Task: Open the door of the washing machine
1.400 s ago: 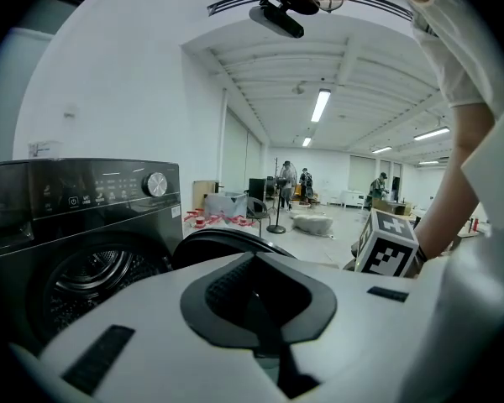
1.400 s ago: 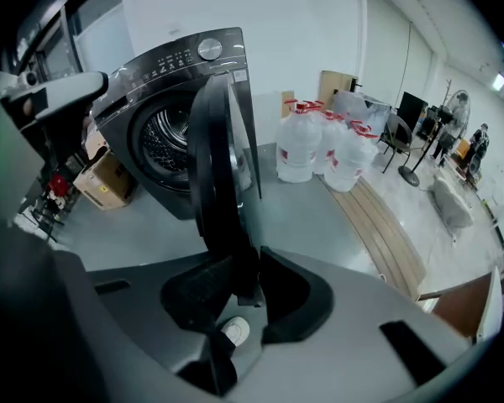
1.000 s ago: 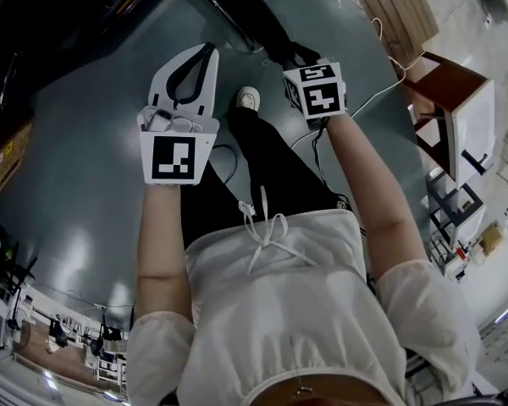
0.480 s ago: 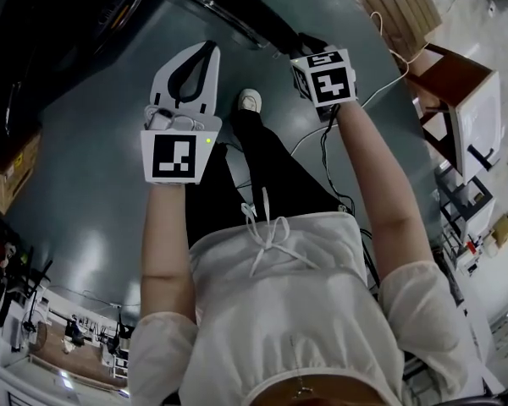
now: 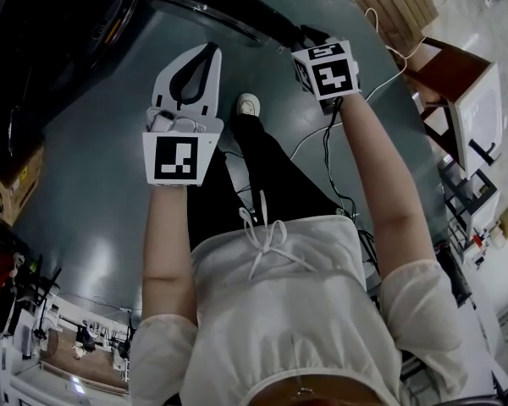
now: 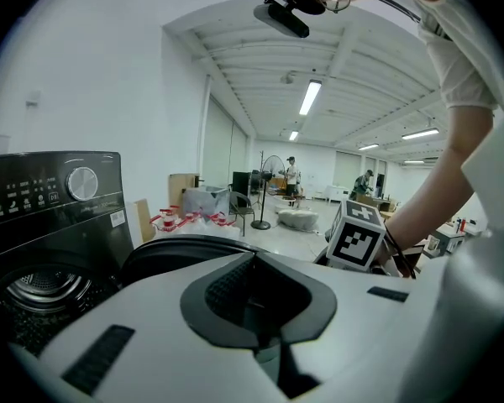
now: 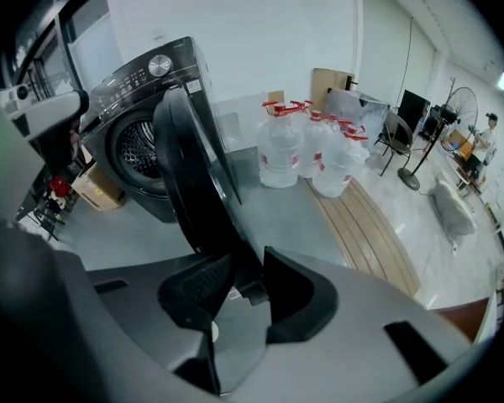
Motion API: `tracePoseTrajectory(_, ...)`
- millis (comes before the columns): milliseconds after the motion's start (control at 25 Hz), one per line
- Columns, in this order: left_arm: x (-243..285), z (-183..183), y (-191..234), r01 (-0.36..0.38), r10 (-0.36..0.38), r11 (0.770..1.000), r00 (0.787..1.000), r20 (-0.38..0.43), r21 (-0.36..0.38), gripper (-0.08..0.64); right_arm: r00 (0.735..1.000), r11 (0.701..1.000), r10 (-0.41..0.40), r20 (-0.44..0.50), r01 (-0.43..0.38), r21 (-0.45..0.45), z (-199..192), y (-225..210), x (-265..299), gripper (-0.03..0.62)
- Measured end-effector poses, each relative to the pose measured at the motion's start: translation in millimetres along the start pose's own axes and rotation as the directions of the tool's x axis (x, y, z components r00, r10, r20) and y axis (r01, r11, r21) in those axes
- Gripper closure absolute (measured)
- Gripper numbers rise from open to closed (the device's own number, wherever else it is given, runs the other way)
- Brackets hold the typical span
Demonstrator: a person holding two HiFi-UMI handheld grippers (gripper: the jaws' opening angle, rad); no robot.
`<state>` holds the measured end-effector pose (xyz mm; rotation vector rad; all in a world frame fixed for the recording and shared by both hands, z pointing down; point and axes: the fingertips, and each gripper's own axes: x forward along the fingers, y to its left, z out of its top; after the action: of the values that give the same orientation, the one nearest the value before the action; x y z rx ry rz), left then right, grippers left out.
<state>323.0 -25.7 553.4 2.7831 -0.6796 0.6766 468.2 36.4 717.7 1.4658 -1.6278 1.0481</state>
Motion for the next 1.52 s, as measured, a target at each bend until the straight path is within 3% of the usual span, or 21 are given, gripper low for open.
tracePoseTrajectory(160, -5.2, 3.5, 3.2, -0.02, 0.02, 1.0, 1.0, 0.011, -0.01, 0.537, 1.0, 1.0, 0.002, 0.004, -0.002, 0.025, 3.2, -2.0, -6.7, 0.474)
tracePoseTrajectory(280, -18.5, 5.9, 8.0, -0.039, 0.04, 0.999, 0.999, 0.019, -0.016, 0.537, 0.999, 0.999, -0.045, 0.001, 0.045, 0.03, 4.8, -6.1, -22.3, 0.46)
tracePoseTrajectory(480, -51.9, 17.8, 26.4, -0.094, 0.096, 0.995, 0.994, 0.048, -0.037, 0.537, 0.99, 0.99, -0.117, 0.076, 0.122, -0.065, 31.7, 2.5, -60.0, 0.535)
tracePoseTrajectory(600, -72.2, 27.9, 37.6, -0.113, 0.116, 0.992, 0.991, 0.07, -0.058, 0.537, 0.988, 0.991, -0.108, 0.114, 0.116, -0.065, 58.0, 20.9, -81.1, 0.577)
tracePoseTrajectory(840, -110.0, 47.6, 56.7, -0.142, 0.147, 0.989, 0.983, 0.111, -0.052, 0.537, 0.983, 0.995, -0.048, 0.175, 0.062, -0.076, 102.5, 67.9, -106.5, 0.586)
tracePoseTrajectory(1040, -154.1, 71.7, 86.4, -0.195, 0.202, 0.979, 0.959, 0.2, -0.053, 0.537, 0.976, 0.991, 0.001, 0.218, 0.028, -0.134, 139.5, 120.2, -121.3, 0.586)
tracePoseTrajectory(1160, -185.3, 76.0, 107.9, -0.232, 0.235, 0.972, 0.953, 0.189, -0.041, 0.537, 0.966, 0.983, 0.05, 0.255, -0.003, -0.183, 166.5, 158.4, -129.1, 0.586)
tracePoseTrajectory(1320, -233.8, 71.2, 138.2, -0.283, 0.291, 0.956, 0.949, 0.122, -0.076, 0.537, 0.941, 0.966, 0.114, 0.318, -0.03, -0.258, 203.5, 215.0, -140.3, 0.586)
tracePoseTrajectory(1520, -300.2, 70.9, 178.6, -0.379, 0.391, 0.92, 0.901, 0.189, -0.1, 0.537, 0.905, 0.929, 0.225, 0.361, -0.087, -0.36, 237.2, 293.7, -156.6, 0.586)
